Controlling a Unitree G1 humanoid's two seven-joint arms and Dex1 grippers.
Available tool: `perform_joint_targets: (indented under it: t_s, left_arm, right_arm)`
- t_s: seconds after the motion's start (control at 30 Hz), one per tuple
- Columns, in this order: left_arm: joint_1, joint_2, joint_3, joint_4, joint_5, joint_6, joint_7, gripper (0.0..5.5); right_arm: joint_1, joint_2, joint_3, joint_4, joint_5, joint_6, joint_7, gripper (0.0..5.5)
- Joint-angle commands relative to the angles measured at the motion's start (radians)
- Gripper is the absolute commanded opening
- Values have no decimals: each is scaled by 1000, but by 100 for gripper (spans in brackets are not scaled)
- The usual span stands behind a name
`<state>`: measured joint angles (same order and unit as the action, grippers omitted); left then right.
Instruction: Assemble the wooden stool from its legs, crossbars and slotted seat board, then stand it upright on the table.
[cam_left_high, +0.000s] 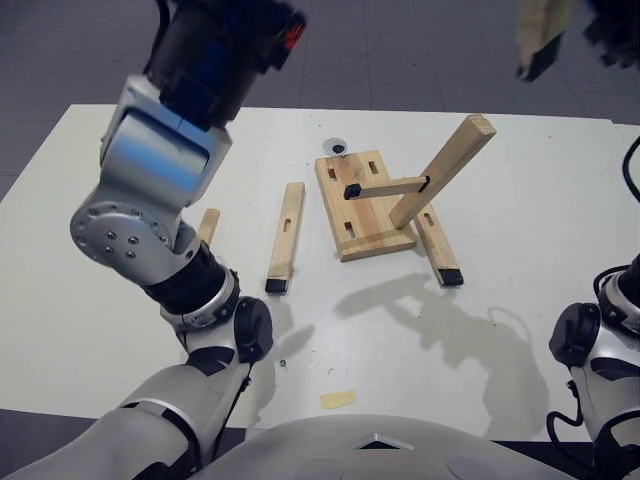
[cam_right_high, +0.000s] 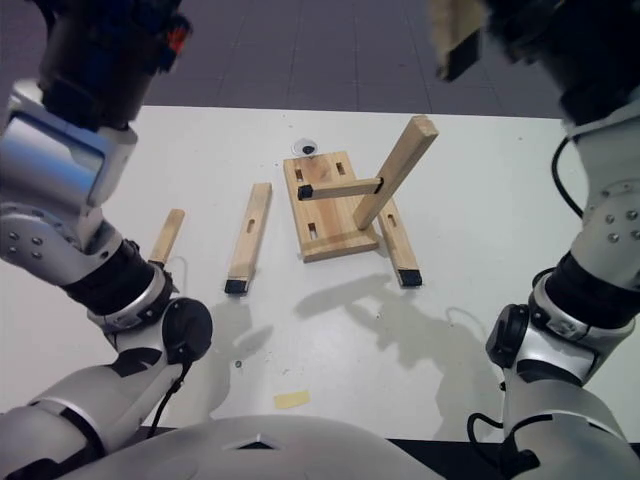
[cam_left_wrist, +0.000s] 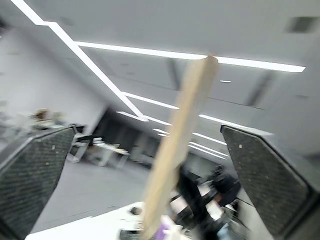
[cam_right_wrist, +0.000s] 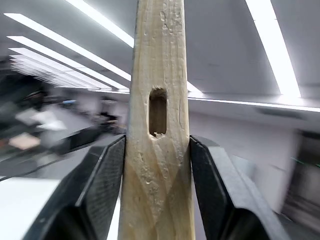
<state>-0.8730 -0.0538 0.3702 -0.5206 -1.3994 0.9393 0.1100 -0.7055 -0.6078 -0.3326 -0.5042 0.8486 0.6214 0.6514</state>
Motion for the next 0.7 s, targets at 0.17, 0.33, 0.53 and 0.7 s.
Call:
perform_joint_targets:
  t_s: [0.17,0.33,0.53,0.7]
  left_arm:
    - [-6,64,-126,64,-95,-75,86,540]
    - [22,115,-118,99,-147,-134,127,540]
    - [36,159,-105,161,-246,-200,168,439]
    - [39,198,-127,188,-299,-207,168,341]
  right_arm:
    - [73,-24,113,-47,-68,-38,14,202]
    - [115,-37,145,-33,-132,-72,21,202]
    - [148,-37,164,-10,-194,-107,24,202]
    - [167,-27,183,-8,-227,-133,24,202]
